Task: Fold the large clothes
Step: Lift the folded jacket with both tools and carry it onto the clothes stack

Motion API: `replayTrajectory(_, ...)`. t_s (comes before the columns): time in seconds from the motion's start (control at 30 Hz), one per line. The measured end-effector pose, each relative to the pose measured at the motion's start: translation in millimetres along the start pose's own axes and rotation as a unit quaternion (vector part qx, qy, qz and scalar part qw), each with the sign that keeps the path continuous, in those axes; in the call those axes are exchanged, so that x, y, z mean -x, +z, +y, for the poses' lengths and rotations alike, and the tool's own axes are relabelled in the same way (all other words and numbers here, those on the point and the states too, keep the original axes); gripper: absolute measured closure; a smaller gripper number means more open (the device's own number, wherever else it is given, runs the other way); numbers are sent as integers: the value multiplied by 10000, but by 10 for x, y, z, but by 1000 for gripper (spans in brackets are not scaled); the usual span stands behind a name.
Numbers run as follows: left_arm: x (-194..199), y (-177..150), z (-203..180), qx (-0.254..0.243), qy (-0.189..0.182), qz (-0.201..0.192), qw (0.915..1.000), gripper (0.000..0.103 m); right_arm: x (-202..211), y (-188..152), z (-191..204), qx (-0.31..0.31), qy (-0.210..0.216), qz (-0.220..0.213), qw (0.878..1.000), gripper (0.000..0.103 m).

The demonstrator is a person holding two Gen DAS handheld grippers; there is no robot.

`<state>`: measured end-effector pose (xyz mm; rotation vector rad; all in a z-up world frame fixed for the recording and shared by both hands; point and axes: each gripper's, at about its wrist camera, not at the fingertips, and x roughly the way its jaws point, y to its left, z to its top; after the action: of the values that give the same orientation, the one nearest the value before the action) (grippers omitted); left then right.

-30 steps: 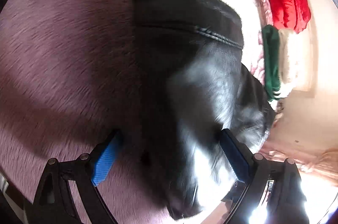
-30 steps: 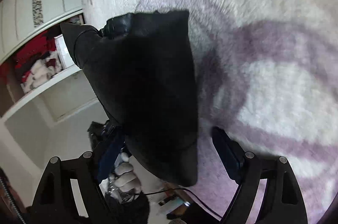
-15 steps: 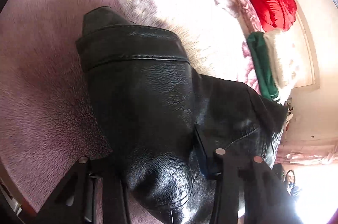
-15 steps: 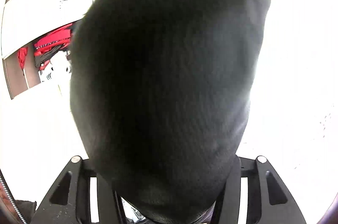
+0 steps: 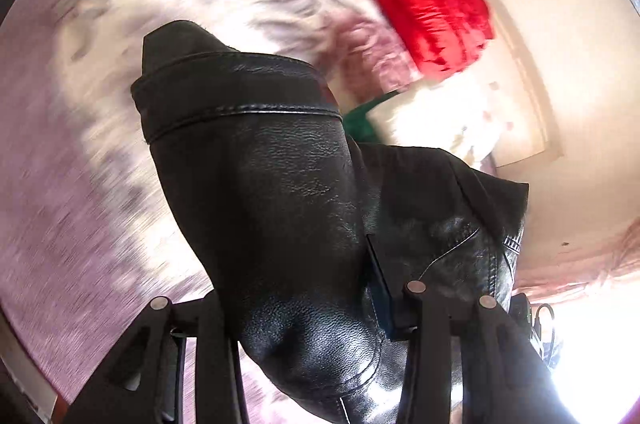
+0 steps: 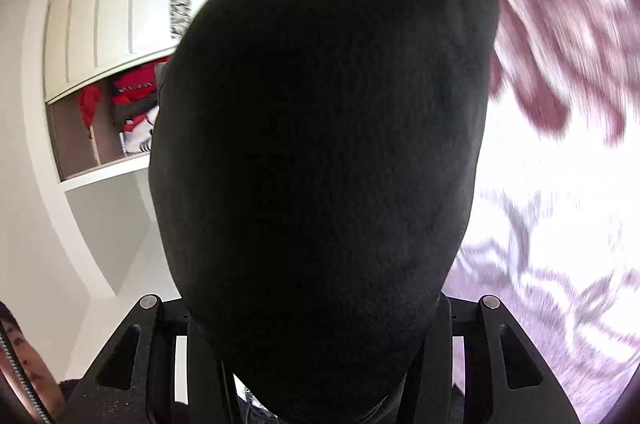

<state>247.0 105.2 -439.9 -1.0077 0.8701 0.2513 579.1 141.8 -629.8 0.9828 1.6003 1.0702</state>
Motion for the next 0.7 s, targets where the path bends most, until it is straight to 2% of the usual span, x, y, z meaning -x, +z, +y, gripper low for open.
replayTrajectory(0.17, -493, 619, -709, -177, -542, -41, 9984, 66, 355, 926, 636, 409, -120, -309, 9986, 54)
replayTrajectory(0.3, -1053, 1057, -1111, -219, -856, -65, 9961, 66, 503, 1809, 870, 579, -260, -309, 9975, 54)
replayTrajectory(0.43, -1771, 1350, -1281, -191, -1022, -143, 9945, 66, 515, 2767, 920, 722, -515, -229, 9958, 54)
replayTrajectory(0.5, -2075, 1393, -1290, -136, -1090, -138, 9939, 66, 439, 3183, 915, 862, -684, -15, 9939, 54)
replayTrajectory(0.63, -2716, 1495, -1318, -283, -957, -32, 9950, 65, 285, 3968, 762, 1098, -1077, 361, 9874, 51)
replayTrajectory(0.67, -2870, 1501, -1305, -464, -864, 22, 9952, 65, 224, 4103, 689, 1130, -1178, 457, 9855, 50)
replayTrajectory(0.7, -2969, 1542, -1346, -574, -824, 56, 9949, 63, 200, 4246, 580, 1013, -1318, 469, 9850, 44)
